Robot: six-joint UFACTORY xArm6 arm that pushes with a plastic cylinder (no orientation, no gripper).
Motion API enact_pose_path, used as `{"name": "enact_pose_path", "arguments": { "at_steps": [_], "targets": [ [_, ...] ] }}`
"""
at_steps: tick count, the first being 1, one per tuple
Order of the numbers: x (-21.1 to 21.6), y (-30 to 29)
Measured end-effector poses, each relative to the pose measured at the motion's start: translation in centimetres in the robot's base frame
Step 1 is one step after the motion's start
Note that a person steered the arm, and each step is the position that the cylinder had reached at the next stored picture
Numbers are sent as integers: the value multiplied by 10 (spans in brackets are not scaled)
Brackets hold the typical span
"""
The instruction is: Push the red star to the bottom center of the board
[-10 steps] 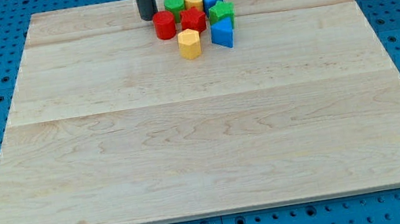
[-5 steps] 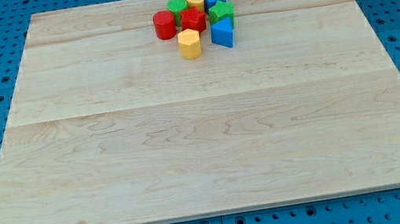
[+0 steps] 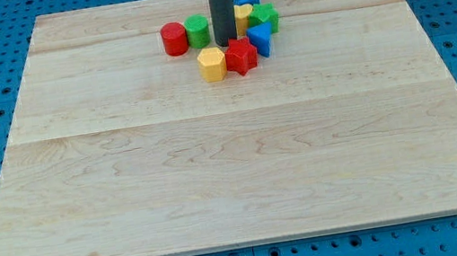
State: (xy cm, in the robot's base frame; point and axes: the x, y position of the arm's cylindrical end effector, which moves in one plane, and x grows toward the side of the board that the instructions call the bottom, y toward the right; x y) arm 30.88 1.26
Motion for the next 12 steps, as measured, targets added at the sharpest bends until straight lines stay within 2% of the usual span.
{"name": "enact_pose_path", "arguments": {
  "at_steps": [2, 3, 4, 6, 7, 8, 10, 11, 12],
  "targets": [
    [-11, 0],
    [6, -11],
    [8, 14],
    [80, 14],
    [53, 32],
    [67, 56],
    [114, 70],
    [170, 28],
    [182, 66]
  ]
}}
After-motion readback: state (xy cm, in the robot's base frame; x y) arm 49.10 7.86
